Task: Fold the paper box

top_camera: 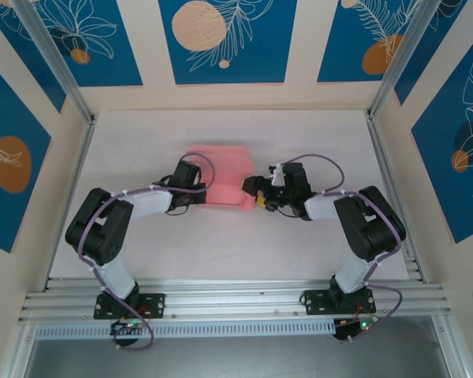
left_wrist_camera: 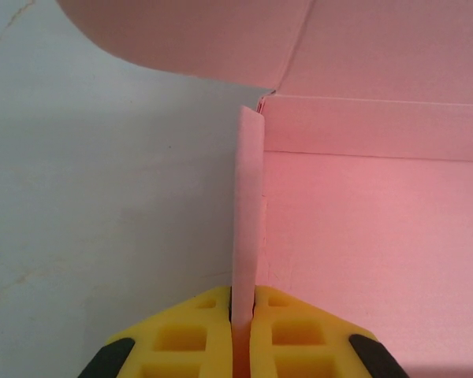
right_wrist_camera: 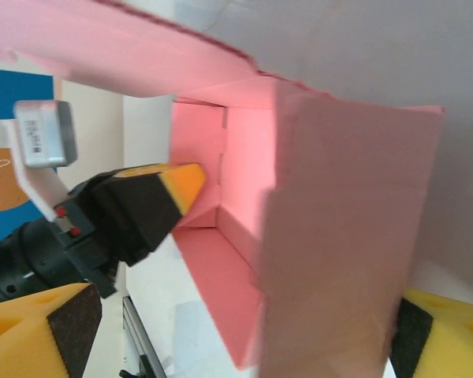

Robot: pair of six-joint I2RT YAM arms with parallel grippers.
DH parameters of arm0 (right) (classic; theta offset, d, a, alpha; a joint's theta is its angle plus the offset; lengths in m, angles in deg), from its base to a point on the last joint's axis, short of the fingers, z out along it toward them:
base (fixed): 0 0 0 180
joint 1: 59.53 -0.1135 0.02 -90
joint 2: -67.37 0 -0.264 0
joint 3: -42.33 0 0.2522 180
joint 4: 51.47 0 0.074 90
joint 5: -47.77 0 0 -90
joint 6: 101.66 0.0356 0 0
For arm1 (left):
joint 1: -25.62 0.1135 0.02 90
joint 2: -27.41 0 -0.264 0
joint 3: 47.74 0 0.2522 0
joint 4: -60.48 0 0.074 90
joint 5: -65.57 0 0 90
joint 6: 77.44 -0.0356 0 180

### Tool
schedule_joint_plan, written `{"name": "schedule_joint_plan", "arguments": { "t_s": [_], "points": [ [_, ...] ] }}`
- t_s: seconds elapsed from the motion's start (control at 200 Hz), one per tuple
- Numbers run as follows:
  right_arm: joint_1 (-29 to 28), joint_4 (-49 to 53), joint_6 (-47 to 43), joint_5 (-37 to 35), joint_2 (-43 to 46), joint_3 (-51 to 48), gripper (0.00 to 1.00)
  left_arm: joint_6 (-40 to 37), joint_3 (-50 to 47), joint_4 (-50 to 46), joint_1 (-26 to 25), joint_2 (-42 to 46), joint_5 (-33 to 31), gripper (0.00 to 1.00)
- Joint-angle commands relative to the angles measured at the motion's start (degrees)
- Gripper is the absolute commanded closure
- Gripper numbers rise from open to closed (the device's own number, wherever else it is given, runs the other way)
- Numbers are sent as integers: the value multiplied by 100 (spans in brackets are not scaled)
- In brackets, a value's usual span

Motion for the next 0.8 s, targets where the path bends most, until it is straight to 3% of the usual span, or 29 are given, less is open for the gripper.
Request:
{"name": "schedule_joint_plan", "arguments": {
  "t_s": [0.0,0.17,0.345,0.615,0.795],
  "points": [
    [-92,228,-251,16,261,321,8,47,9,-558,-56,-245,-184,100],
    [-144,449,-249,-23,202,529,8,38,32,-561,-94,-281,-247,100],
    [-190,1015,-184,-251,-63,830,18,39,70,-578,-124,-280,-242,100],
    [-229,1441,-150,-423,-416,1009,23,48,63,-591,-148,-250,-260,100],
    [-331,1935,-347,-569,-516,1315,35,44,89,-589,-175,-245,-264,100]
  ]
}}
